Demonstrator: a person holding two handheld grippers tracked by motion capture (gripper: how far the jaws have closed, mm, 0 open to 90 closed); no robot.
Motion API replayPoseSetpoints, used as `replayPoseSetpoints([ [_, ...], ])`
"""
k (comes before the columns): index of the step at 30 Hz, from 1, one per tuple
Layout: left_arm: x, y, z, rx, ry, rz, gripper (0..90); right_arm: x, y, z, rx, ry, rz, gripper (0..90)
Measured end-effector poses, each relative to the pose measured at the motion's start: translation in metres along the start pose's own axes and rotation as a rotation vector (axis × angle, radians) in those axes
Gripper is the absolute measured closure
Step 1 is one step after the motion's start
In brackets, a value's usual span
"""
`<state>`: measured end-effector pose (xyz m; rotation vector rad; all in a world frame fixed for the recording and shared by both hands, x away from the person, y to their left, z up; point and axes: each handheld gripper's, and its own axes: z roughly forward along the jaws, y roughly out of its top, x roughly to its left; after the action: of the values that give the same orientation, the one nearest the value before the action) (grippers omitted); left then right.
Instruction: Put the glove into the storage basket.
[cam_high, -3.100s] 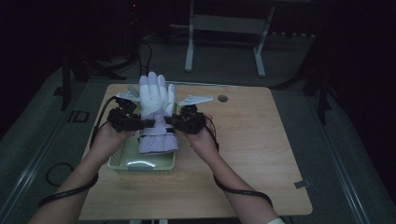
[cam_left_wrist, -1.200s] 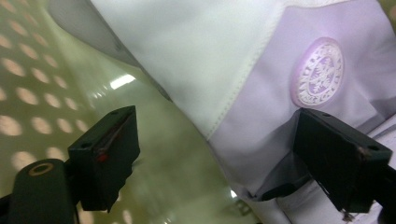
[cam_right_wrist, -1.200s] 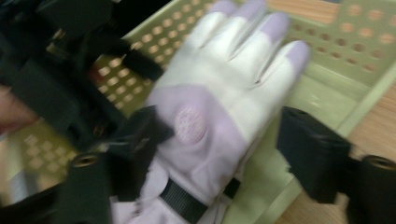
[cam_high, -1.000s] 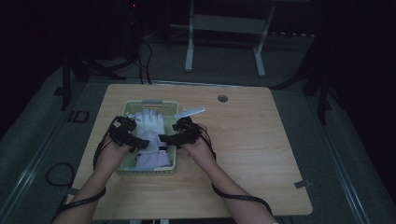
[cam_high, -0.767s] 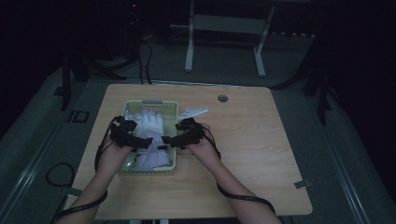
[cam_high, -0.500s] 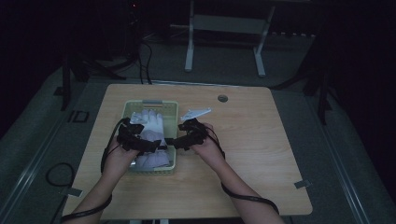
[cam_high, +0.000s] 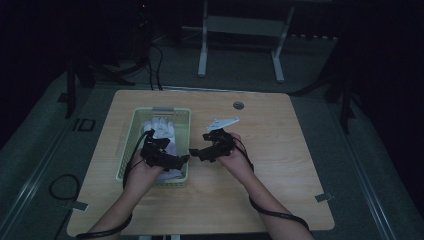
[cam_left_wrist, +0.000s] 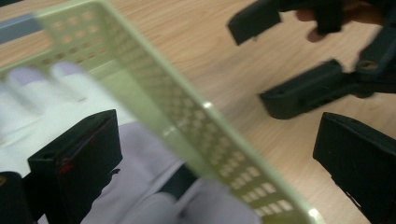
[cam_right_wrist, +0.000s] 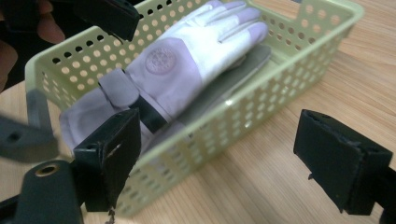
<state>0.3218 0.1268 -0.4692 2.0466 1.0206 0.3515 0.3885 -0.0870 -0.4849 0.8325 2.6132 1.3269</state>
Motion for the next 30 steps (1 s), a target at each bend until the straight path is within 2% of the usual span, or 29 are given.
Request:
replayPoseSetpoints([
  [1, -0.01, 0.002, 0.004, -0.013, -0.025, 0.01, 1.4, -0.001, -0.002, -0.003, 0.001, -0.001, -0.001, 15.0],
  [5, -0.029, 0.006, 0.009, -0.032, -0.059, 0.038, 1.4, -0.008, -0.011, -0.021, -0.008, -0.035, -0.007, 15.0],
  [10, -0.053, 0.012, 0.015, -0.075, -0.08, 0.085, 1.5, -0.014, -0.02, -0.038, -0.016, -0.044, -0.013, 15.0],
  [11, -0.056, 0.012, 0.016, -0.084, -0.081, 0.09, 1.5, -0.015, -0.023, -0.041, -0.018, -0.05, -0.014, 15.0],
  [13, -0.063, 0.013, 0.02, -0.095, -0.115, 0.087, 1.5, -0.018, -0.029, -0.046, -0.021, -0.051, -0.012, 15.0],
  [16, -0.072, 0.014, 0.026, -0.095, -0.164, 0.092, 1.4, -0.021, -0.039, -0.052, -0.016, -0.053, -0.008, 14.9],
  [22, -0.089, 0.011, 0.036, -0.091, -0.226, 0.12, 1.5, -0.026, -0.059, -0.064, -0.019, -0.057, 0.005, 15.0],
  [30, -0.112, 0.003, 0.05, -0.086, -0.338, 0.152, 1.5, -0.029, -0.083, -0.074, -0.013, -0.074, -0.016, 15.0],
])
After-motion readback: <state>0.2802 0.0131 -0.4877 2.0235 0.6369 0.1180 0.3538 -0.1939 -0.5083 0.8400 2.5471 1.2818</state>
